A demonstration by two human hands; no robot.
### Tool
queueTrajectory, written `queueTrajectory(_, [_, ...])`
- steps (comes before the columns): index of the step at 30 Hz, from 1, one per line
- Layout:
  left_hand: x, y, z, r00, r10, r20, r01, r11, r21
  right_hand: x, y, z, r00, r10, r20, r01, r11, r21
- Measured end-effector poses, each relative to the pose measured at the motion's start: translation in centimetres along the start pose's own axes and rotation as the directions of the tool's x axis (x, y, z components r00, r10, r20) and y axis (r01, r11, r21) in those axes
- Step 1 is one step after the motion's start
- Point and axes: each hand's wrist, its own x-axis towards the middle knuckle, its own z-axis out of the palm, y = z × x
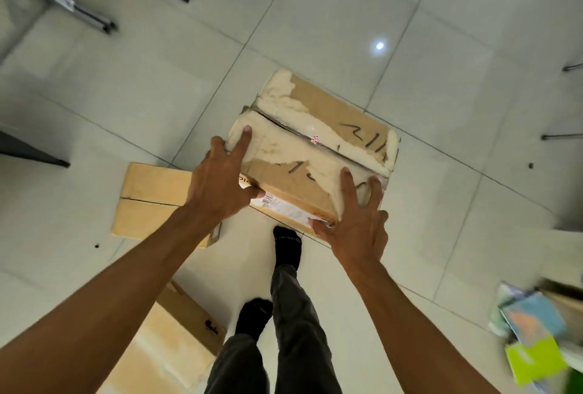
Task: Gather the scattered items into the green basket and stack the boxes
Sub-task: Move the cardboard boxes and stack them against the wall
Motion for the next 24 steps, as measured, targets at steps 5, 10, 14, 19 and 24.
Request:
queueTrajectory(5, [-8.1, 5.3, -7.1, 0.991, 0.128, -0.034, -0.127, 0.992, 0.019, -9.5, 1.9, -8.5, 0.996, 0.057, -0.068, -0.053, 0.997, 0.057])
queueTrajectory(10, [-15.4, 11.9, -11.7, 0.956, 0.287, -0.052, -0.283, 0.956, 0.075, -18.5, 5.9, -14.9, 0.973, 0.143, -0.181, -0.125, 0.987, 0.105])
queueTrajectory(14, [-20.3, 18.0, -12.5, 0.913, 0.407, -0.038, -0.402, 0.910, 0.099, -24.7, 10.5, -18.0, 0.940, 0.252, -0.229, -0.214, 0.961, 0.177])
queueTrajectory(19, [-26.5, 26.6, -11.6, 0.842, 0.540, 0.010, -0.536, 0.833, 0.140, -32.2, 17.9, -19.9, 0.892, 0.384, -0.238, -0.312, 0.904, 0.292])
queueTrajectory(24, [-34.1, 37.5, -7.9, 0.751, 0.655, 0.084, -0.659, 0.737, 0.150, -40.6, 28.3, -21.5, 0.809, 0.528, -0.257, -0.424, 0.828, 0.367])
